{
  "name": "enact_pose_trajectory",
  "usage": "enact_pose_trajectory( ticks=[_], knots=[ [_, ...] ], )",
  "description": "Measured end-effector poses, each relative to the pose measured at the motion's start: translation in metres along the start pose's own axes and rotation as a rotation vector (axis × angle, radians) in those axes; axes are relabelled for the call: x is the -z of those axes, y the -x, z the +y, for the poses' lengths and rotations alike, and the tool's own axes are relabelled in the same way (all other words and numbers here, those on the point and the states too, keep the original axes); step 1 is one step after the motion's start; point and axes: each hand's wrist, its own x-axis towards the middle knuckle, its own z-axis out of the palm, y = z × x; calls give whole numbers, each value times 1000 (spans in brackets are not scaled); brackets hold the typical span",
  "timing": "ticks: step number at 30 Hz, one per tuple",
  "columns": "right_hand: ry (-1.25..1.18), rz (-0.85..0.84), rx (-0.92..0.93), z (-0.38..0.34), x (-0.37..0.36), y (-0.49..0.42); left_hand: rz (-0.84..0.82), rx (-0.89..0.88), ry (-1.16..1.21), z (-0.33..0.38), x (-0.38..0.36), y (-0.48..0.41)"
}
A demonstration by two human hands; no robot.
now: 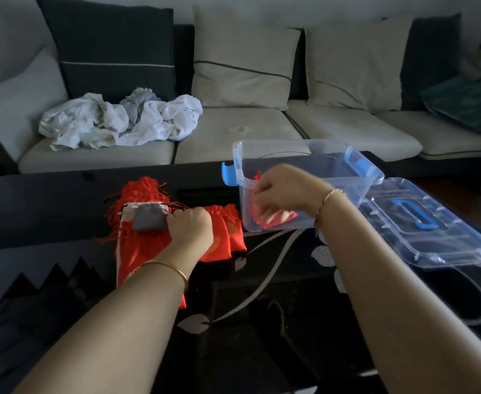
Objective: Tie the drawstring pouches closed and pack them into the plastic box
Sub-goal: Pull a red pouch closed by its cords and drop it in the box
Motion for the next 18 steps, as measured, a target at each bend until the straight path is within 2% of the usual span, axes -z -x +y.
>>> enact_pose_trajectory(
  ticks=[1, 3, 5, 8, 10, 13, 18],
  knots=[
    [-37, -78, -44, 4, -9, -1, 0, 7, 9, 2, 1, 2],
    [-118, -131, -109, 13, -31, -6, 12, 16, 16, 7, 1, 7],
    [-157, -80, -122, 26, -56, -16, 91, -2, 33, 9, 0, 12],
    [-156, 104, -77, 40, -81, -27, 239, -58, 90, 12, 2, 18],
    [-194, 212, -79, 45, -88, -31, 307, -55, 221, 14, 9, 21],
    [-261, 272, -84, 46, -90, -32, 352, -63, 503, 13, 17, 32],
    [-598, 370, -13, 47, -76, -12, 258, -126, 900, 9, 24, 60]
  ],
)
